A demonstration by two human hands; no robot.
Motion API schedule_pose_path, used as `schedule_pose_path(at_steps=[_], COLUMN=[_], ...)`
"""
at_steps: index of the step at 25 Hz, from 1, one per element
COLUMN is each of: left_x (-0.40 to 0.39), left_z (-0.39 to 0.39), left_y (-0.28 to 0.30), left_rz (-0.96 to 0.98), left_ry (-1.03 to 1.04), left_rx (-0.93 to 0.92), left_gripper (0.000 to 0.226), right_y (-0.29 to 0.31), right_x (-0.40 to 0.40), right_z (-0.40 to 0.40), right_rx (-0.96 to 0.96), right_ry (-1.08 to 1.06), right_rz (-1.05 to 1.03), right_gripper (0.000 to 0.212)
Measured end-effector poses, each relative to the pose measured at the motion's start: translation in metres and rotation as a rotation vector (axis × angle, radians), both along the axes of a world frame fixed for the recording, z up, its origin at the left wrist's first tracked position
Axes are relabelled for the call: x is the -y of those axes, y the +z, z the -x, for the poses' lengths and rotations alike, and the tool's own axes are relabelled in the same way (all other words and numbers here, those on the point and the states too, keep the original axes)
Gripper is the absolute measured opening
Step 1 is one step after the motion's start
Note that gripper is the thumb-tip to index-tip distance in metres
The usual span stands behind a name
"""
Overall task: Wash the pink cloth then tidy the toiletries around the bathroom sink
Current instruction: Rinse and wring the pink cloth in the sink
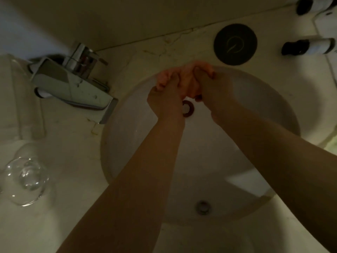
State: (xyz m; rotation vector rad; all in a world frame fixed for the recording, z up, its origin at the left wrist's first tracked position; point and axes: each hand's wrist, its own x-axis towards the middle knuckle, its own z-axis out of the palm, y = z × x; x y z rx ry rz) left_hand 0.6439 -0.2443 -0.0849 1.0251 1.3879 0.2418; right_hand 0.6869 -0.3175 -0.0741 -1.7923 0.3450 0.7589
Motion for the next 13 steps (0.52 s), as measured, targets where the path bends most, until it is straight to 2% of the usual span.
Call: schedule_pose_path(at_steps=[4, 8, 10, 13], left_x=[0.014, 0.018, 0.014, -0.016], left_z=[-0.009, -0.008, -0.003, 0.017], left_y=[0.009, 0.002, 0.003, 0.003], left_rz=[0.092, 0.120, 0.114, 0.093], left_ry=[-0.137, -0.200, -0.165, 0.002], left_rx=[-0.013, 0.049, 0.076, 0.138], left_gripper=[0.017, 0.021, 0.019, 0.020], right_y=[-0.004, -0.008, -0.005, 0.003], right_x=[0.024, 0.037, 0.029, -0.017], right_z=[-0.003, -0.002, 0.001, 0.009], right_rx=[-0.007, 0.026, 0.049, 0.098], right_ry=[-0.131, -0.117, -0.099, -0.023], right_rz=[0.003, 0.037, 0.024, 0.044], right_gripper=[0.025, 0.017, 0.017, 0.023])
